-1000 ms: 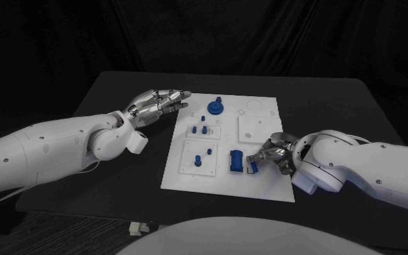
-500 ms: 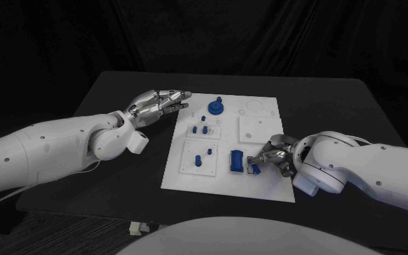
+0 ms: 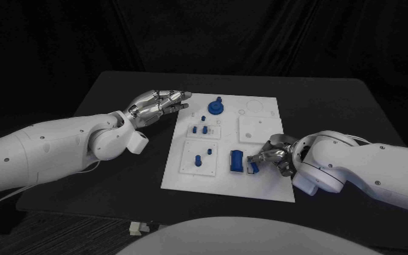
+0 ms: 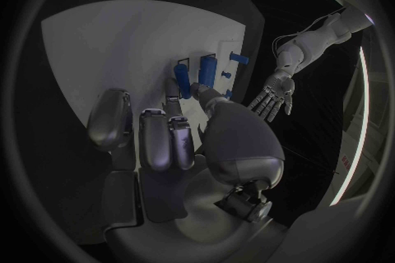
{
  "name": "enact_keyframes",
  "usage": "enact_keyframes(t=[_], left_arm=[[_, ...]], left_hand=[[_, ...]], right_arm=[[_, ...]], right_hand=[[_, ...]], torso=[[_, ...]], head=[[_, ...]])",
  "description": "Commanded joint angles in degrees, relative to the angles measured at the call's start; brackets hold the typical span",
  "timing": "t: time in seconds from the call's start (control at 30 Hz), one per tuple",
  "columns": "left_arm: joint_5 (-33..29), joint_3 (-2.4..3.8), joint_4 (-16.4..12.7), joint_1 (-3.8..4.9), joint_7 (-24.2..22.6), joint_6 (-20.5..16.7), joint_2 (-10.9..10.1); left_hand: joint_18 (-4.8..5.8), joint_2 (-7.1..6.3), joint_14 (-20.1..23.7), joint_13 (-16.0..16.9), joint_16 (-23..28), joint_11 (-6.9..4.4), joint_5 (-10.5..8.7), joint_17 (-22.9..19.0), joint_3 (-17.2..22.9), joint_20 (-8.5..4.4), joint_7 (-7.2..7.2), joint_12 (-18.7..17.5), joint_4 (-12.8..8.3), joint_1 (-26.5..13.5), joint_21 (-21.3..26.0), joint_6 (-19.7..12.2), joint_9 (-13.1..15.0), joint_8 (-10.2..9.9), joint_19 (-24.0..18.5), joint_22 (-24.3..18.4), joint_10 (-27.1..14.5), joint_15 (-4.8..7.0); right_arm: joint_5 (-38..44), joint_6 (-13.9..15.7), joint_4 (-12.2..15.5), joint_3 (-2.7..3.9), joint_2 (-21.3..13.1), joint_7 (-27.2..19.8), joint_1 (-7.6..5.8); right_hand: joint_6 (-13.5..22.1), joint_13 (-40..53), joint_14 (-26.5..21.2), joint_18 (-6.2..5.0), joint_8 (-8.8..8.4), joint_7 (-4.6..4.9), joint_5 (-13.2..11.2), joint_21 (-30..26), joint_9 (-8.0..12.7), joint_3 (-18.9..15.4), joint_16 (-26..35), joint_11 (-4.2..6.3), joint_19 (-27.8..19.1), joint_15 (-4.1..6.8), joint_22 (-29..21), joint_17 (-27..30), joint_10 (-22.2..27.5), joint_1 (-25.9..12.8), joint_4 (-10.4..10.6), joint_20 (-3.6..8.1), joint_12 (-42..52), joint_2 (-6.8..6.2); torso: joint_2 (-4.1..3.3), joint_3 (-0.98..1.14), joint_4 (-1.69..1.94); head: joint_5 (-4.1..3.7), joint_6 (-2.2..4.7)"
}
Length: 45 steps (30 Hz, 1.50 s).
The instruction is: Assemble the parts on the task board
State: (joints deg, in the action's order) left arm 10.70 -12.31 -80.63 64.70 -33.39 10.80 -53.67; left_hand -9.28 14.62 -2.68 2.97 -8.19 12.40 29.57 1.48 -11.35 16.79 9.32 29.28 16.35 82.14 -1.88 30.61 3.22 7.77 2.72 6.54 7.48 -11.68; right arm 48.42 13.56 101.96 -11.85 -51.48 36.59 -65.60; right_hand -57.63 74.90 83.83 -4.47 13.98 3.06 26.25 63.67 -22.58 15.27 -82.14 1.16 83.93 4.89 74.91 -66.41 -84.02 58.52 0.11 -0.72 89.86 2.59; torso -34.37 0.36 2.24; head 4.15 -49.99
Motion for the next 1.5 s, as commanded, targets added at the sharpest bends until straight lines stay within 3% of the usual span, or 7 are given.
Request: enact_keyframes(t=[0.03,0.23,0.67,0.87,1.03,1.2,1.5], left_arm=[[-0.1,0.05,0.0,-0.06,-0.5,0.8,0.2],[-0.1,0.05,0.0,-0.06,-0.5,0.9,0.2],[-0.1,0.05,0.0,-0.07,-0.4,1.0,0.2],[-0.1,0.05,0.1,-0.08,-0.3,1.1,0.2],[-0.1,0.05,0.1,-0.09,-0.2,1.1,0.3],[-0.1,0.05,0.2,-0.11,-0.1,1.2,0.3],[-0.1,0.05,0.1,-0.14,-0.5,1.2,0.2]], left_hand=[[0.53,-0.09,-0.1,0.0,-0.2,0.14,0.31,0.1,0.3,0.03,3.47,-0.1,0.1,0.6,-0.4,0.3,0.1,0.3,0.3,0.0,0.4,-0.31],[0.53,-0.09,-0.1,0.0,-0.2,0.14,0.31,0.1,0.3,0.03,3.47,-0.1,0.1,0.6,-0.4,0.3,0.1,0.3,0.3,0.0,0.4,-0.31],[0.58,-0.05,-0.2,0.0,-0.3,0.19,0.33,0.1,0.3,0.04,3.51,-0.2,0.2,0.6,-0.4,0.3,0.1,0.4,0.4,0.1,0.4,-0.38],[0.59,-0.04,-0.2,0.0,-0.3,0.2,0.35,0.1,0.4,0.04,3.52,-0.3,0.2,0.6,-0.4,0.3,0.1,0.4,0.4,0.1,0.3,-0.39],[0.59,-0.04,-0.2,0.0,-0.3,0.2,0.35,0.1,0.4,0.04,3.52,-0.3,0.2,0.6,-0.4,0.3,0.1,0.4,0.4,0.1,0.3,-0.39],[0.61,-0.01,-0.2,0.0,-0.4,0.2,0.38,0.1,0.4,0.04,3.54,-0.3,0.1,0.6,-0.4,0.4,0.1,0.4,0.4,0.1,0.3,-0.4],[0.64,0.02,-0.2,0.0,-0.5,0.22,0.48,0.1,0.4,0.05,3.55,-0.2,0.1,0.7,-0.4,0.5,0.1,0.5,0.4,0.1,0.4,-0.45]], right_arm=[[-0.1,1.0,-0.1,-0.1,0.1,0.7,0.19],[-0.3,1.0,-0.1,-0.1,0.2,0.7,0.19],[-0.4,-0.8,-0.1,-0.1,0.2,0.6,0.2],[0.2,-1.6,-0.2,-0.1,0.4,0.7,0.21],[0.4,-1.7,-0.3,-0.1,0.5,0.7,0.21],[0.5,-1.7,-0.3,-0.1,0.4,0.7,0.21],[2.5,0.6,0.9,-0.09,-1.2,0.0,0.19]], right_hand=[[-0.7,15.1,2.5,0.15,0.46,-0.04,0.9,-0.3,-0.1,0.2,0.0,0.44,3.6,0.45,9.3,0.0,-6.0,-0.1,0.8,-0.12,0.1,1.18],[-1.3,15.1,2.5,0.15,0.68,-0.23,1.7,-0.3,-0.1,0.6,0.1,0.6,3.6,0.56,9.3,0.2,-6.0,-0.5,1.2,-0.05,0.1,1.38],[-1.3,15.1,2.4,0.09,0.28,-0.17,0.4,-0.8,0.2,-0.1,0.2,0.58,3.5,0.58,9.1,0.5,-6.0,-2.4,2.1,0.02,0.1,-0.58],[-2.1,15.1,2.5,0.09,0.01,-0.25,-6.9,-0.9,0.5,-2.0,0.1,0.63,3.5,0.61,9.1,0.3,-6.0,-4.5,3.8,0.04,0.1,-2.1],[-2.9,15.1,2.5,0.09,0.2,-0.47,-7.0,-0.9,0.4,-2.3,0.0,0.79,3.6,0.72,9.2,0.0,-6.0,-5.3,5.2,0.11,0.1,-1.13],[-2.9,15.1,2.5,0.07,0.18,-0.53,-7.4,-1.0,0.4,-2.4,0.1,0.86,3.6,0.78,9.1,0.1,-6.0,-5.1,5.0,0.15,0.1,-1.51],[-2.2,15.1,2.5,0.04,-0.25,-0.36,-17.8,-1.5,0.3,-5.7,0.2,0.71,3.6,0.68,9.1,0.5,-6.0,-5.9,6.3,0.14,0.1,-3.64]], torso=[[-0.03,0.0,0.01],[0.02,0.0,0.0],[-0.01,0.0,0.01],[0.02,-0.01,-0.01],[-0.03,0.0,0.02],[0.02,0.0,0.01],[0.0,0.02,0.0]], head=[[-0.03,-0.01],[0.04,-0.01],[0.3,-0.01],[0.39,-0.01],[0.37,-0.01],[0.41,-0.01],[0.66,-0.01]])
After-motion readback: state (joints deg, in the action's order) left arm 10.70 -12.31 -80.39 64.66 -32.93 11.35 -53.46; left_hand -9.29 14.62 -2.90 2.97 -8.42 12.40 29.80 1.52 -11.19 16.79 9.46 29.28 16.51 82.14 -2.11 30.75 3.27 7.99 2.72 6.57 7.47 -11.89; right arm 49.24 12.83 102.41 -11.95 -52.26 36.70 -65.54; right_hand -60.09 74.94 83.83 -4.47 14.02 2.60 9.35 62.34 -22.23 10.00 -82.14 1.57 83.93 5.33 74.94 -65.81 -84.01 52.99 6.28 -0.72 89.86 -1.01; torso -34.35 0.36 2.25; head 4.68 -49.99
